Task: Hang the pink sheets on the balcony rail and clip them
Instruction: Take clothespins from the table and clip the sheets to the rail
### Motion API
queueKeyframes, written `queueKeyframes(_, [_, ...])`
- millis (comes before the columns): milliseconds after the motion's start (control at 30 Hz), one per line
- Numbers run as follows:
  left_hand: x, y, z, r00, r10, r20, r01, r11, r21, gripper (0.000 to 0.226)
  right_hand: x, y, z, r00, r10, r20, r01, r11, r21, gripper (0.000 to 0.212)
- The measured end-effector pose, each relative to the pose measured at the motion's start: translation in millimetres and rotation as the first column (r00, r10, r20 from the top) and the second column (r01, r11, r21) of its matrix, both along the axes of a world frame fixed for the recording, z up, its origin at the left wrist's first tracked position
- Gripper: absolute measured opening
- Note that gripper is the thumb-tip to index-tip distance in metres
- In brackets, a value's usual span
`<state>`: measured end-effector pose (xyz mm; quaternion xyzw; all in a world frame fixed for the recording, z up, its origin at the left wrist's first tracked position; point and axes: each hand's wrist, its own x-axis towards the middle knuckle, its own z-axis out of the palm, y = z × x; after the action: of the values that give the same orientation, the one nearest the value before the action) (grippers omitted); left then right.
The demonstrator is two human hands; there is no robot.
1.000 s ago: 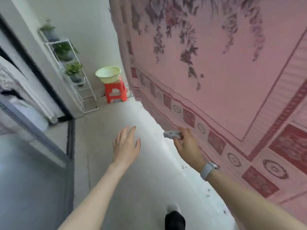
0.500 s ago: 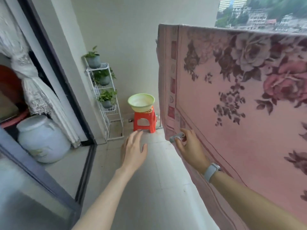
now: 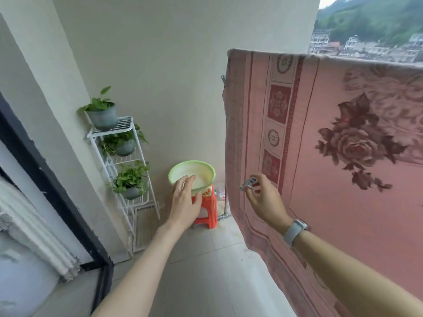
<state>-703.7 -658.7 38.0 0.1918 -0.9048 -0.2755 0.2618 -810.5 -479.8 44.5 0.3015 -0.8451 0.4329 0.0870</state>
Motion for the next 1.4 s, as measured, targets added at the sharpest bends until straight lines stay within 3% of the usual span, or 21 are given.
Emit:
queueKeyframes(300, [-206,-143,-52,0.994,-0.083,0.067,0.075,0.991,0.114,0.045,-190,-148,-42,0.996,-0.093,-0.003,0.093,0.996,0.008,0.035])
queueKeyframes(500, [-358,-244,-66,0.983,-0.118,0.14,0.097,0.985,0.144,0.039,-338,-255,-59,0.98,-0.158,0.121,0.154,0.987,0.037,0.026])
queueKeyframes(733, [-487,-321,-68,0.956,-0.264,0.126,0.229,0.943,0.241,0.025,-453,-334,-62,0.953,-0.19,0.235,0.164,0.978,0.126,0.027])
queueKeyframes(867, [-571,-359,-80,0.932,-0.356,0.063,0.324,0.901,0.288,0.024,-504,-365,-82,0.921,-0.341,0.189,0.311,0.935,0.171,0.027])
queueKeyframes(967, [-636,-373,-94,0.858,-0.51,0.066,0.46,0.818,0.345,0.025,-536,-390,-103,0.84,-0.522,0.144,0.496,0.849,0.182,0.019])
queueKeyframes(1067, [-690,-374,-102,0.739,-0.671,0.06,0.58,0.679,0.45,0.031,-553,-416,-115,0.681,-0.713,0.166,0.685,0.701,0.199,0.026])
queueKeyframes(1200, [-730,-366,-113,0.528,-0.849,0.006,0.659,0.414,0.628,0.038,-568,-440,-117,0.502,-0.851,0.156,0.807,0.526,0.268,0.038])
queueKeyframes(1267, [-740,-361,-118,0.422,-0.905,-0.056,0.663,0.265,0.7,0.034,-575,-445,-116,0.439,-0.896,0.067,0.851,0.438,0.29,0.037])
queueKeyframes(1333, [-745,-358,-119,0.417,-0.902,-0.116,0.649,0.205,0.732,0.025,-580,-445,-117,0.375,-0.926,-0.052,0.88,0.337,0.333,0.035])
queueKeyframes(1400, [-750,-358,-119,0.467,-0.872,-0.145,0.656,0.232,0.718,0.018,-582,-445,-119,0.364,-0.931,0.005,0.853,0.336,0.399,0.035])
